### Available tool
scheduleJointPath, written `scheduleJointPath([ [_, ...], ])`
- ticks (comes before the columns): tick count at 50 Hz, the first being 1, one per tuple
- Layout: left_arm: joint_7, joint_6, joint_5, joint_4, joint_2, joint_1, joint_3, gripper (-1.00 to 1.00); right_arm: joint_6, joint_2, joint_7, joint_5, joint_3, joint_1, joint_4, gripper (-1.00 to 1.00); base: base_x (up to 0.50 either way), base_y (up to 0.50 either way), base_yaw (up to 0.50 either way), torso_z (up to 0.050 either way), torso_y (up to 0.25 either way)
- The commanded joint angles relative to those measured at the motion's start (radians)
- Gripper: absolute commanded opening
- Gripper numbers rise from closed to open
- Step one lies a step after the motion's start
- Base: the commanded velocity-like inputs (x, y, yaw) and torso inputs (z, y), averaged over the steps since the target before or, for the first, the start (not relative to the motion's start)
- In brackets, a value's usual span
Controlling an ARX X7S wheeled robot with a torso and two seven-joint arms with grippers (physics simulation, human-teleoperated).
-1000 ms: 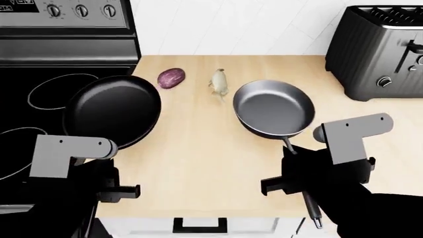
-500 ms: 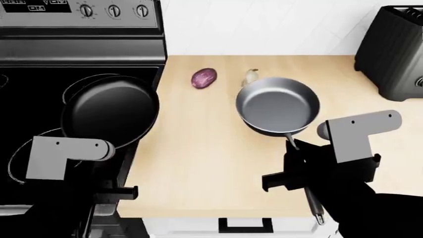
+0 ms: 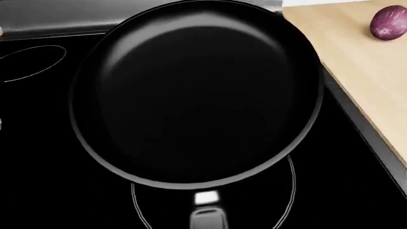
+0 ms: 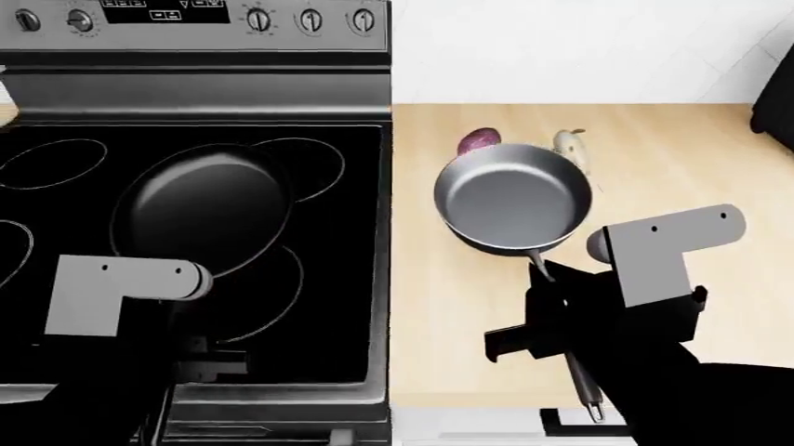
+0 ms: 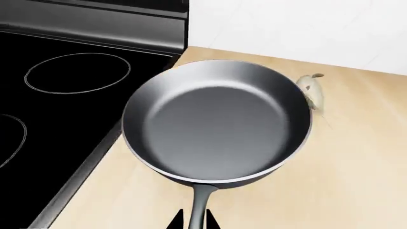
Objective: Place both pans onto different burners. Then place the eggplant and the fish on different pans.
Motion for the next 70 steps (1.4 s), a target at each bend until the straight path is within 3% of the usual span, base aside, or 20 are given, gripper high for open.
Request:
scheduleJointPath([
  [1,-0.02,0.011,0.003,-0.003,-0.011,-0.024,-0.014,-1.0,-0.005,-0.002,0.026,-0.027,0.013,0.03,-0.005,-1.0,0.0,0.5,0.0,0.0,0.0],
  [55,0.025,0.048,0.061,-0.005,-0.02,0.016,0.009,-1.0,-0.044,0.007,0.003,-0.061,-0.004,0.007,0.004,-1.0,0.0,0.5,0.0,0.001,0.003],
  [70,0.045,0.058,0.084,-0.01,-0.02,0.027,0.016,-1.0,-0.088,0.065,0.04,-0.037,0.065,-0.062,-0.062,-1.0,0.0,0.0,0.0,0.001,0.003],
])
